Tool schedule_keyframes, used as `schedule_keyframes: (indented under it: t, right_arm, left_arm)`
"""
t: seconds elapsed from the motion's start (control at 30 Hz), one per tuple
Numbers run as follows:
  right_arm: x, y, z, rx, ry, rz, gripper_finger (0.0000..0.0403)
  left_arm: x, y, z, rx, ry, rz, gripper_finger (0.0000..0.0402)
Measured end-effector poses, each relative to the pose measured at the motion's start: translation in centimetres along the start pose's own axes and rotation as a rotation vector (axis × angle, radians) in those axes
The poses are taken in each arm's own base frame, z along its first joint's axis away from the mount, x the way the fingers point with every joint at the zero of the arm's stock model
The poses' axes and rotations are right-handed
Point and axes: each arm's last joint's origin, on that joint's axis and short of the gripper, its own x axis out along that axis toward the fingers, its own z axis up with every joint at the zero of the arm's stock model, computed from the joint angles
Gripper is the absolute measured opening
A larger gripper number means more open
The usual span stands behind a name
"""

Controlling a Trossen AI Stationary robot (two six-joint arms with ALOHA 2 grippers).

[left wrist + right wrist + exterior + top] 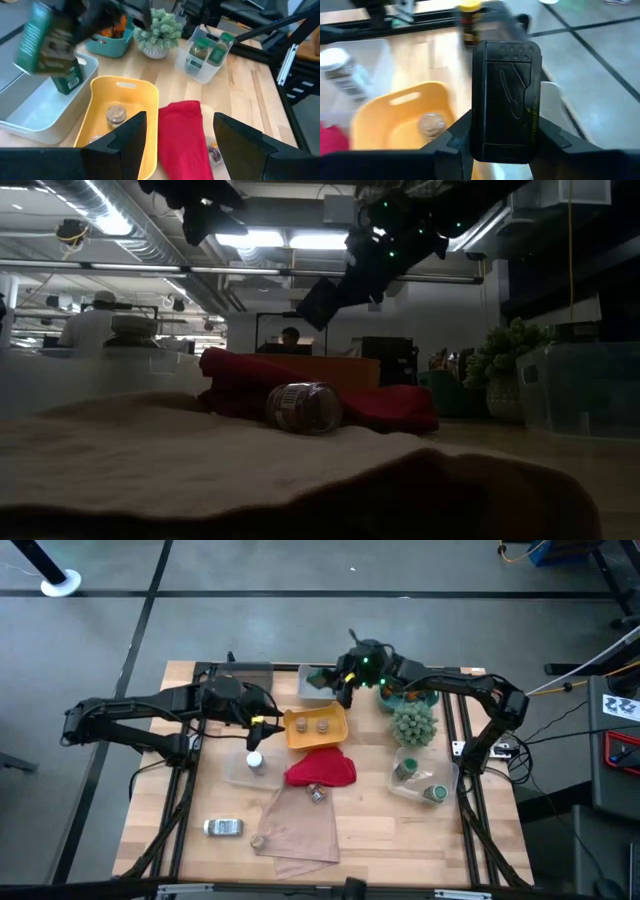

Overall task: Sort spices by type
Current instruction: Put the black seasoning can into the gray bin

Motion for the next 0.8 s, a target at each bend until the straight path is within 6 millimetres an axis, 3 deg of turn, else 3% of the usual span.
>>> schedule_keyframes:
  t: [0.2, 0.4, 0.57, 0.8]
  right_arm:
    - [-0.2, -2.6, 0.6, 0.015, -0.017, -0.026, 0.0137]
    - [2.9, -4.0, 1.7, -0.026, 0.110, 0.014, 0.0137]
    - [5.1, -5.1, 0.9, -0.021, 0.321, 0.007, 0.0138]
    - [8.3, -6.0, -1.7, 0.000, 0.389, 0.009, 0.0138]
  left_arm:
    - [0.8, 0.2, -0.2, 0.009, 0.019, 0.044, 0.0212]
    - [2.1, 0.4, -0.5, 0.008, 0.059, 0.085, 0.0212]
    - [3.1, 0.6, -0.8, 0.008, 0.098, 0.092, 0.0212]
    - [4.5, 0.7, -1.3, 0.026, 0.148, 0.100, 0.0212]
